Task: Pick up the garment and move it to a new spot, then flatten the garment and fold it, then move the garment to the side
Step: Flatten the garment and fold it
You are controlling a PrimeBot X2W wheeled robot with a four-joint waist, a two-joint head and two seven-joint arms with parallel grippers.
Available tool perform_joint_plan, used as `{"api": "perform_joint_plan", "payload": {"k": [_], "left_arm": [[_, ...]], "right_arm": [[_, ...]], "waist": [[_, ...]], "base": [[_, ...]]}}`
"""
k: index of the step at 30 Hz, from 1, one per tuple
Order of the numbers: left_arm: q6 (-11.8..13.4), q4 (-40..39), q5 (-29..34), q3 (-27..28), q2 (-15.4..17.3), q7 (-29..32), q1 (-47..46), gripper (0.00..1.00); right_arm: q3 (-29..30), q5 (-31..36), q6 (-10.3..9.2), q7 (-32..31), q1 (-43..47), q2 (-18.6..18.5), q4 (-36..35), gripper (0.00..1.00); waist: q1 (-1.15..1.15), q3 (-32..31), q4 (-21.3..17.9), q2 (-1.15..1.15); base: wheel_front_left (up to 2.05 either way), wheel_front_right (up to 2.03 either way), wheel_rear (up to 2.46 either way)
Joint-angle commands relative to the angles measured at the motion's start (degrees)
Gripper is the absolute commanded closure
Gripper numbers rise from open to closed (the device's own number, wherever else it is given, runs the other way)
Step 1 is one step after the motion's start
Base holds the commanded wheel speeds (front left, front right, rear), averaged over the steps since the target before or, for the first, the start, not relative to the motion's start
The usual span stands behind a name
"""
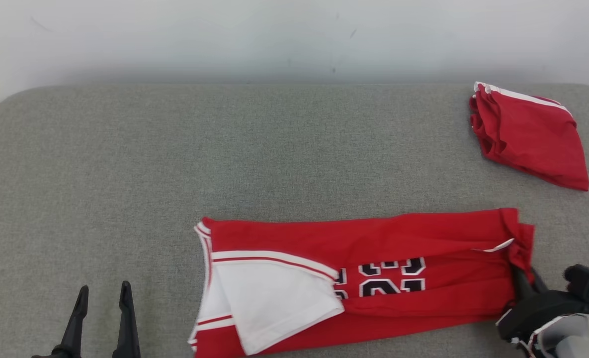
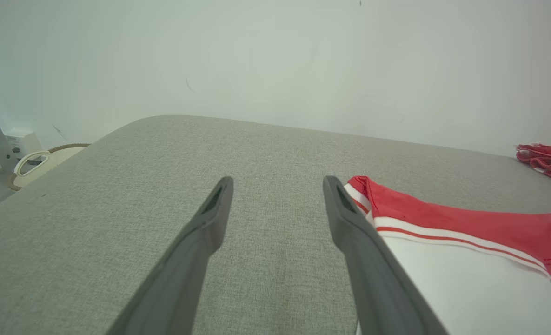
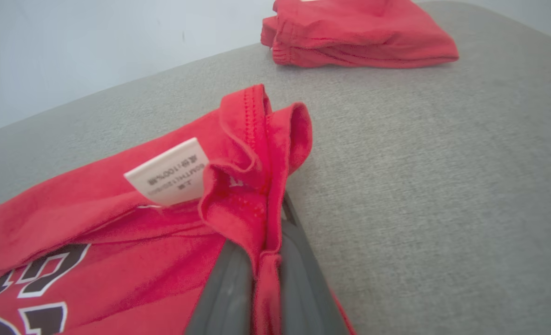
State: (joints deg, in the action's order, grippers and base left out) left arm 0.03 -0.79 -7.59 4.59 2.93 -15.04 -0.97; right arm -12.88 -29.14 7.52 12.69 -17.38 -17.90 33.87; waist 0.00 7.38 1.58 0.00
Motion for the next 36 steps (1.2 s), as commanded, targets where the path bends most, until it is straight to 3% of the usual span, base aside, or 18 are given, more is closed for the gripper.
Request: {"api": "perform_joint_plan", "payload": {"k": [1, 6, 18, 26, 36], "left_arm": [[0.31, -0.28, -0.21, -0.03, 0.0, -0.18, 0.9, 0.0], [0.75, -0.54, -0.39, -0.2, 0.01, -0.18, 1.58, 0.0], [0.33, 0.08, -0.64, 0.6, 0.0, -0.18, 1.85, 0.0], [0.45, 0.46, -0.9, 0.02, 0.01, -0.18, 1.94, 0.0], [0.95, 0.97, -1.61, -2.43, 0.02, -0.18, 1.52, 0.0]], "right_arm": [[0.68, 0.48, -0.07, 0.39, -0.24, -0.92, -0.15, 1.0], [0.95, -0.3, -0.07, -0.04, -0.26, -2.54, -2.69, 1.0], [-7.33, -8.62, -0.07, -5.46, 1.91, -3.02, -16.49, 1.0], [-14.19, -15.58, -0.07, -9.34, 3.42, -1.14, -24.9, 1.0], [-21.56, -20.95, -0.06, -10.97, 1.06, 2.46, -27.85, 1.0]], "waist": [[0.0, -0.22, -0.18, 0.0], [0.0, -0.52, -0.63, 0.0], [0.0, -1.35, -0.86, 0.0], [0.0, -2.17, 0.36, 0.0], [0.0, -2.81, 3.67, 0.0]], "base": [[0.0, 0.0, 0.0], [0.0, 0.0, 0.0], [0.0, 0.0, 0.0], [0.0, 0.0, 0.0], [0.0, 0.0, 0.0]]}}
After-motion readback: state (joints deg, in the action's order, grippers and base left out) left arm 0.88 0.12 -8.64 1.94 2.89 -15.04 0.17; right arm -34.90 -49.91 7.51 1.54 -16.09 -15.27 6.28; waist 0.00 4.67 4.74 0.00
